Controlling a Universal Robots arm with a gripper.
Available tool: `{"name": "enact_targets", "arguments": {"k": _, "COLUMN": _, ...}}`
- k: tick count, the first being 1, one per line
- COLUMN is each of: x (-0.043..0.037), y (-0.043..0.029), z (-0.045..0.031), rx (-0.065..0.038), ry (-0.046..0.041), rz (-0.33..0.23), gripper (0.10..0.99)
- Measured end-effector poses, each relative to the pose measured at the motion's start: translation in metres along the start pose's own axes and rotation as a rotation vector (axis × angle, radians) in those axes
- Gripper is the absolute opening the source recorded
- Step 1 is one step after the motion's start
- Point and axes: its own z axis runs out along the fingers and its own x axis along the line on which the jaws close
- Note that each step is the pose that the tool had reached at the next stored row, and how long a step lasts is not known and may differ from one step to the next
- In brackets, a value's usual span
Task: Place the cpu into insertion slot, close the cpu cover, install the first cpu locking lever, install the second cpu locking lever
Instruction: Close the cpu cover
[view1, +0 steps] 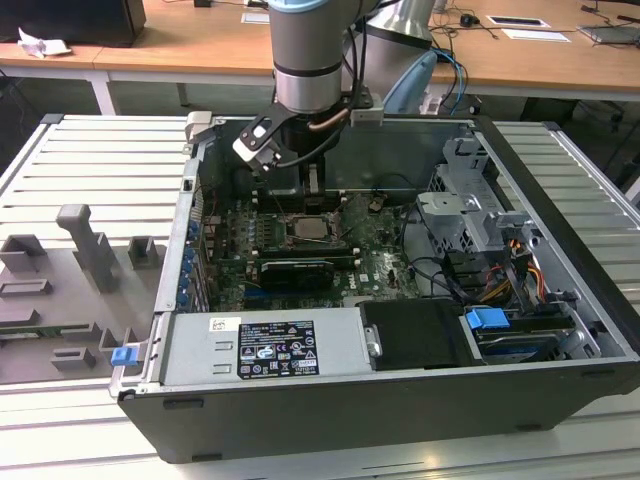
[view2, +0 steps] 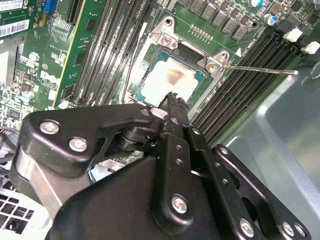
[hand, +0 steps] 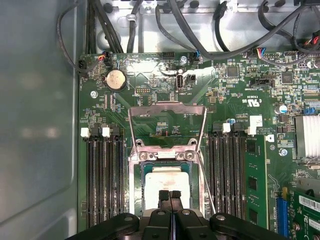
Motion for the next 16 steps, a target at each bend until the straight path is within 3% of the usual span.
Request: {"name": "enact_targets", "arguments": {"k": 16, "x": 0.0, "y": 0.0003, "z": -0.0036, "rx": 0.0, "ry": -0.0003, "rz": 0.004, "gripper": 0.106}}
